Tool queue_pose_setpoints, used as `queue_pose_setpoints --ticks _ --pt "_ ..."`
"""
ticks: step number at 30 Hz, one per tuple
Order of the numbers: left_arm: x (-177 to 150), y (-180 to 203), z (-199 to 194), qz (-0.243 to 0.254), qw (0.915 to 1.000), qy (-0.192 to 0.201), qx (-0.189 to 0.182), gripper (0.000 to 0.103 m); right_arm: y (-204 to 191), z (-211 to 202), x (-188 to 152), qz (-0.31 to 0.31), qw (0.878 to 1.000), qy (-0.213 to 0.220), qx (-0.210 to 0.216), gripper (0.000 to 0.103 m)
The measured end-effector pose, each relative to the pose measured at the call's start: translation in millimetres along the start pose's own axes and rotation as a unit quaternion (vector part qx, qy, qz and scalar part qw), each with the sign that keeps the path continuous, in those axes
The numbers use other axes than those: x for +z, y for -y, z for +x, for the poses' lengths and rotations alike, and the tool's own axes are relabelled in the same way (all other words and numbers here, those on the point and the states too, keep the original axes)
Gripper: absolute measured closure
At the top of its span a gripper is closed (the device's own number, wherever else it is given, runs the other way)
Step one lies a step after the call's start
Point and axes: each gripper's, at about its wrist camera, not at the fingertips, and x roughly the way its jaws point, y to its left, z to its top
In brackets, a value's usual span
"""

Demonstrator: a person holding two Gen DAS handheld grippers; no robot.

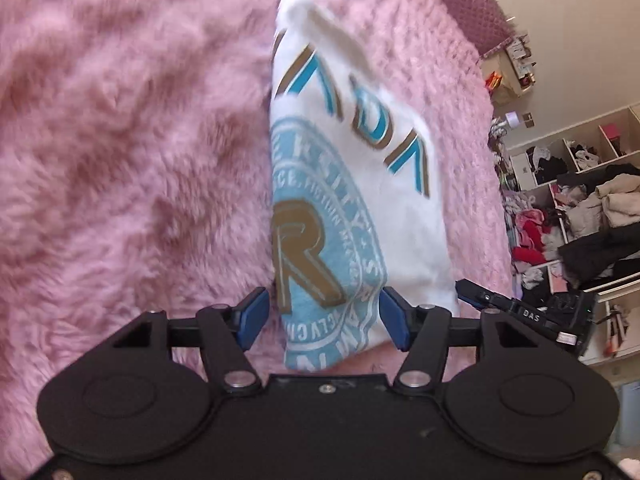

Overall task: Fold small clothes
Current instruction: 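Open both tools and release the folded sweatshirt, then press the folded sweatshirt flat with both open tools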

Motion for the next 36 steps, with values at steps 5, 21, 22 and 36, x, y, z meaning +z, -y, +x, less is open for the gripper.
queue_pose_setpoints --ticks 5,21,22,36 --pt "-17 45 -1 0.084 0.9922 0.091 -0.013 0.032 -74 -5 -10 -0.163 0.983 0.081 -0.007 0.059" --pt "-24 43 58 0.091 0.9898 0.095 0.055 0.028 -65 57 -15 -0.141 0.985 0.049 -0.083 0.069" --pt "-23 44 55 0.083 0.9908 0.094 0.053 0.029 -65 57 -15 -0.141 0.985 0.048 -0.083 0.069" --pt "66 69 73 0.101 0.9815 0.143 0.077 0.029 -92 88 60 -0.152 0.979 0.123 -0.065 0.063"
